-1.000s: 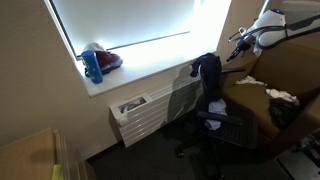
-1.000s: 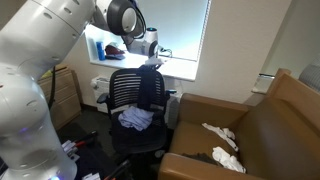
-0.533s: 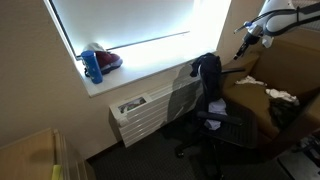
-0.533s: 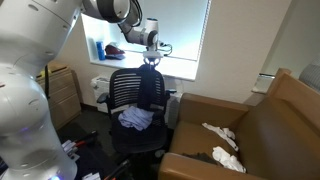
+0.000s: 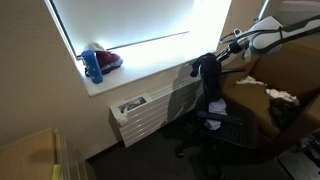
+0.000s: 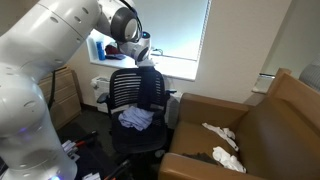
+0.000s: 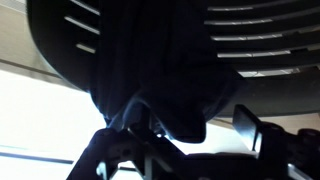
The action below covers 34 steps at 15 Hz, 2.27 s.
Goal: Move the black cloth from the backrest to the seat of the same chair
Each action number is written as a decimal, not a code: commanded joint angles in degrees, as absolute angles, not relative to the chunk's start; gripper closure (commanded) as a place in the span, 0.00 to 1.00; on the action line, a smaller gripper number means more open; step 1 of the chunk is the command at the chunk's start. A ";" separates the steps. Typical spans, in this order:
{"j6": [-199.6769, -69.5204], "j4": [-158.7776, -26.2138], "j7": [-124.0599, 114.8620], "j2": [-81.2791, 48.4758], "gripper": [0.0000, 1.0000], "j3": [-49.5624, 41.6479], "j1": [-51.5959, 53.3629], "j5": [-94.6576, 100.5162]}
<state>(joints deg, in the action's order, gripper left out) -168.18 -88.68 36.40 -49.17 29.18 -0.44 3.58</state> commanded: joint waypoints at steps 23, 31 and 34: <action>-176.17 -87.51 32.94 -54.96 0.75 32.72 -4.39 10.34; -157.78 -94.32 18.98 -38.29 0.97 21.86 -0.75 10.60; -146.90 -96.34 10.04 -29.03 0.97 18.71 2.04 12.66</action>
<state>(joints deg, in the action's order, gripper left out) -155.84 -90.03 17.80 -40.22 22.40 -0.40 11.18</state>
